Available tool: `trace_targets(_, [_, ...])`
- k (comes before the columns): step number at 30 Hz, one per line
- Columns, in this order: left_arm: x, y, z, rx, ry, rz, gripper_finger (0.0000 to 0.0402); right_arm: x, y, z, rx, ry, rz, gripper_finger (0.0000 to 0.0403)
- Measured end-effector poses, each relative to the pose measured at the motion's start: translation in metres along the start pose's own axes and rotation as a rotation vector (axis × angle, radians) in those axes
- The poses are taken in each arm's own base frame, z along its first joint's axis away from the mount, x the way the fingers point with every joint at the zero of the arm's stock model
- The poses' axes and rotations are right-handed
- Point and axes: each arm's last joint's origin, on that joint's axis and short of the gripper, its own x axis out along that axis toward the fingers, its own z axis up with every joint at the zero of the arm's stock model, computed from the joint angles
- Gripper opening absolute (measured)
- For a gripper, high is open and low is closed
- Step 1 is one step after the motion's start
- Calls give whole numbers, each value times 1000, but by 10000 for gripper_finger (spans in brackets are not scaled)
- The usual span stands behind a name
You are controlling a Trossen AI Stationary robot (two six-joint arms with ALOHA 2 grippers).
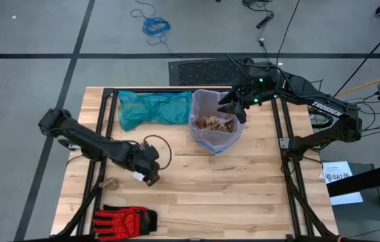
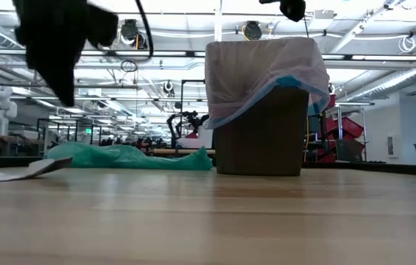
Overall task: Place trash/remove bag and relplace
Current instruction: Put the white paper into the black trash bin
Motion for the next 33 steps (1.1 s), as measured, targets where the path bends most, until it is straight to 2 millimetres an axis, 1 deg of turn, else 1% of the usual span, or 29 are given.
trace_targets(3, [-21, 4, 4, -16, -32, -8, 1, 0, 0, 0, -3, 0, 0, 157])
trace_targets(5, [-32, 9, 7, -74, -28, -8, 1, 0, 0, 0, -6, -1, 0, 157])
trace_targets(8, [-35, 17, 11, -238, 40, -28, 3, 0, 0, 1, -11, -11, 2, 157])
trace_targets(10, [-34, 20, 16, -353, 107, -68, 12, 0, 0, 2, -13, -15, 3, 157])
trace_targets(12, [-31, 22, 21, -387, 160, -89, 31, 0, 1, 3, -17, -25, 6, 157])
trace_targets(17, [-15, 28, 31, -419, 190, -22, 98, 0, 1, 4, -39, -42, 10, 157])
trace_targets(21, [7, 30, 40, -463, 252, -8, 152, 0, 1, 4, -42, -41, 12, 157])
trace_targets(24, [23, 29, 44, -473, 311, 20, 185, 0, 1, 4, -46, -41, 13, 157])
trace_targets(28, [43, 26, 44, -455, 355, 74, 212, 0, 1, 4, -46, -41, 13, 157])
trace_targets(33, [64, 23, 44, -408, 400, 121, 219, 0, 1, 4, -50, -41, 13, 157])
